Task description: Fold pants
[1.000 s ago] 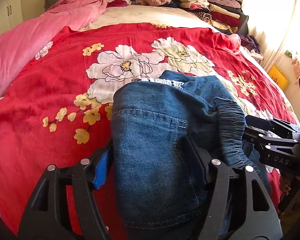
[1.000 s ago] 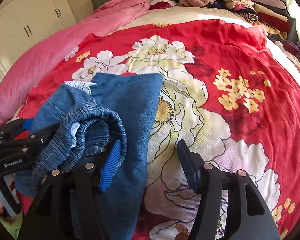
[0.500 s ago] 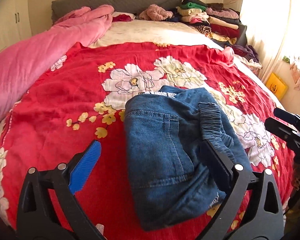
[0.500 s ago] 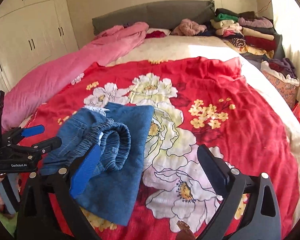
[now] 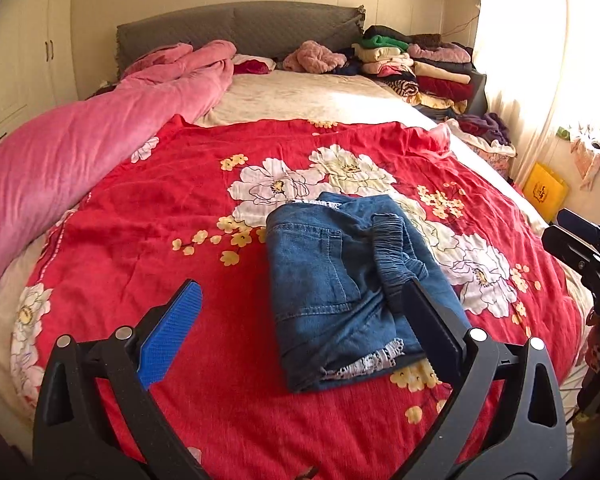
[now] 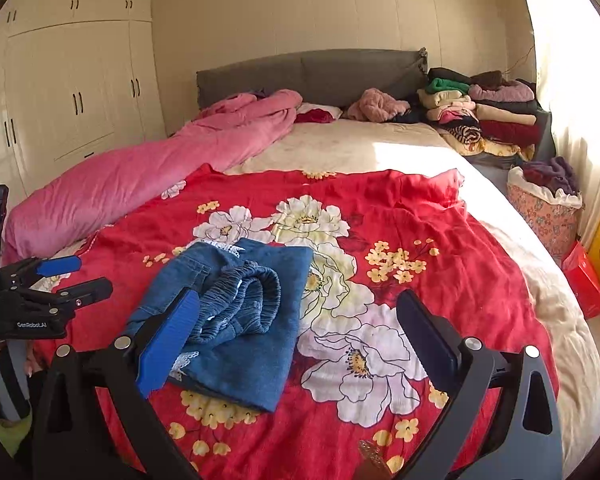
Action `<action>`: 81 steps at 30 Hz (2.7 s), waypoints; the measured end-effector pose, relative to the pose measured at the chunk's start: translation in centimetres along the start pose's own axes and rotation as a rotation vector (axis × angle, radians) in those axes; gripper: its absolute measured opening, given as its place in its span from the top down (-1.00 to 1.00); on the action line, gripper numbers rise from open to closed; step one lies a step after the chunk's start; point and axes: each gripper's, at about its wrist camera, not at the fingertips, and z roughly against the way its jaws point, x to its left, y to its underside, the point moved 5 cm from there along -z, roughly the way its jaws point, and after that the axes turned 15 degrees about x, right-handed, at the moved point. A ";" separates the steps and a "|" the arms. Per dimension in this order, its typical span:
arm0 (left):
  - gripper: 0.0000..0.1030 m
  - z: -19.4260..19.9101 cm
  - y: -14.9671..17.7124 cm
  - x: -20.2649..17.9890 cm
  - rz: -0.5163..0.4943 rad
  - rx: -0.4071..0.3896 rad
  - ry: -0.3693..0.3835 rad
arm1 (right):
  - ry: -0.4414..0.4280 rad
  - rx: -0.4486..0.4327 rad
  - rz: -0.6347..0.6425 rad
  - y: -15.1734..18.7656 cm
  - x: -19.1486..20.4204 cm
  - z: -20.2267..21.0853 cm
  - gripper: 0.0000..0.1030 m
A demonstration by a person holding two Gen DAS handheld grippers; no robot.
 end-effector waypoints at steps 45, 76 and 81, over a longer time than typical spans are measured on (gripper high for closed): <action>-0.81 -0.7 9.3 0.5 0.033 0.120 -0.018 | -0.018 0.147 -0.050 9.0 1.1 0.3 -0.91; -0.81 -0.8 9.6 0.5 0.035 0.140 -0.024 | -0.020 0.153 -0.041 8.7 1.4 0.6 -0.91; -0.81 -0.8 9.6 0.6 0.036 0.140 -0.023 | -0.018 0.150 -0.044 8.7 1.4 0.7 -0.91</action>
